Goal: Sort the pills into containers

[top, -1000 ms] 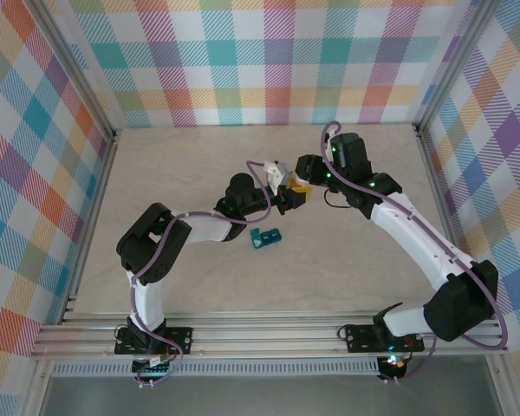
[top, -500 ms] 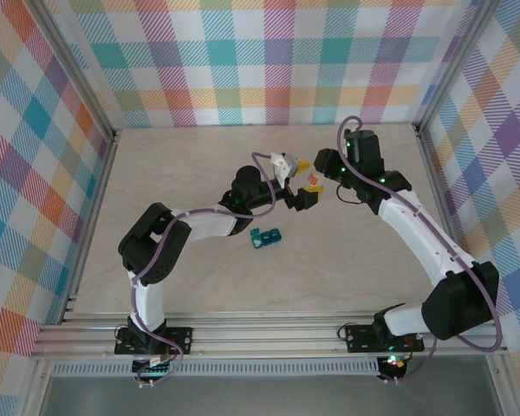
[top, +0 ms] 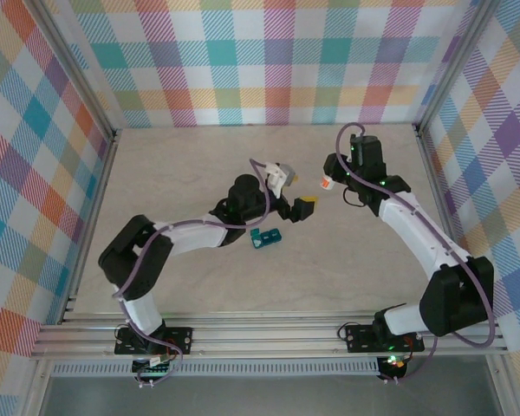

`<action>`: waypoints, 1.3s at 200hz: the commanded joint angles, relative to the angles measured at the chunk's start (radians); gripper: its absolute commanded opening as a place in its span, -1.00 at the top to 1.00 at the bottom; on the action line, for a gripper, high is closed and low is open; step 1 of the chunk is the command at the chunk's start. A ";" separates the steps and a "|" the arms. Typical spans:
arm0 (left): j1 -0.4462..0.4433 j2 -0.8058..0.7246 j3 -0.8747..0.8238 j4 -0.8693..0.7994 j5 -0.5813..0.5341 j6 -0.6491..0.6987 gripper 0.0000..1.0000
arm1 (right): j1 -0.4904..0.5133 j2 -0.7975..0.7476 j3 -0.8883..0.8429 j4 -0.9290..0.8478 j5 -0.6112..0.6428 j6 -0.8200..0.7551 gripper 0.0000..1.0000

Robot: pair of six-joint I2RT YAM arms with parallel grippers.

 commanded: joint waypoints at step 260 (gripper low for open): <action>0.154 -0.313 0.069 -0.711 -0.495 -0.103 -1.00 | 0.033 0.184 -0.431 0.575 0.083 -0.201 0.21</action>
